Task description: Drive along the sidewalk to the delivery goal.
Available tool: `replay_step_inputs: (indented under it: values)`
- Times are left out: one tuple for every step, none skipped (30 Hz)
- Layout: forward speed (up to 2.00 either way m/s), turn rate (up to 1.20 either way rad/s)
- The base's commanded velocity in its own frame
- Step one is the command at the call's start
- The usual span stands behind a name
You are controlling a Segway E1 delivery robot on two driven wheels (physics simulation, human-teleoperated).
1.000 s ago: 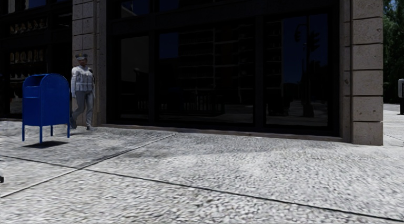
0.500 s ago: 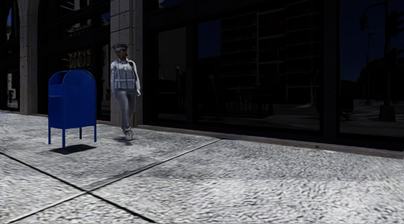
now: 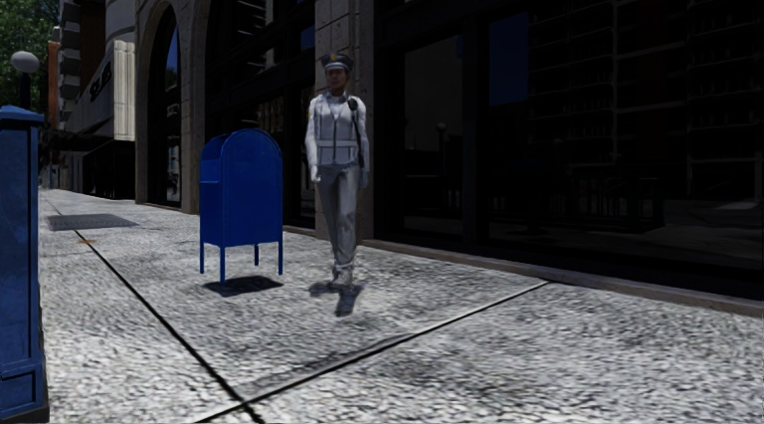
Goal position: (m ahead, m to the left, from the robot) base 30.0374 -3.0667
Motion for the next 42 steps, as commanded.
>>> replay_step_inputs:
  values:
    - [0.92,-0.45]
    - [0.92,-0.55]
    - [0.92,-0.55]
    - [0.92,-0.71]
    - [0.92,-0.81]
    - [0.92,-0.81]
    - [0.92,-0.90]
    - [0.92,-0.97]
    - [0.92,-1.00]
    - [0.92,-1.00]
    - [0.92,-1.01]
    - [0.92,-1.02]
    - [0.92,-1.02]
    - [0.92,-1.02]
    - [0.92,-1.02]
    - [0.92,-1.02]
    - [0.92,-1.02]
    - [0.92,-1.02]
    - [0.92,-1.02]
    - [1.00,-1.02]
    - [1.25,-1.02]
    - [1.25,-1.02]
    - [1.57,-1.02]
    - [1.78,-1.02]
    - [1.85,-0.60]
    - [1.85,-0.60]
    - [1.86,0.00]
    - [1.84,0.00]
    - [1.76,0.00]
    - [1.76,0.00]
    - [1.67,0.00]
    - [1.64,0.00]
    - [1.57,0.09]
    - [1.57,0.09]
    - [1.44,0.26]
    - [1.37,0.42]
    - [1.30,0.51]
    - [1.30,0.51]
    - [1.24,0.57]
    - [1.22,0.62]
    - [1.20,0.65]
    - [1.20,0.65]
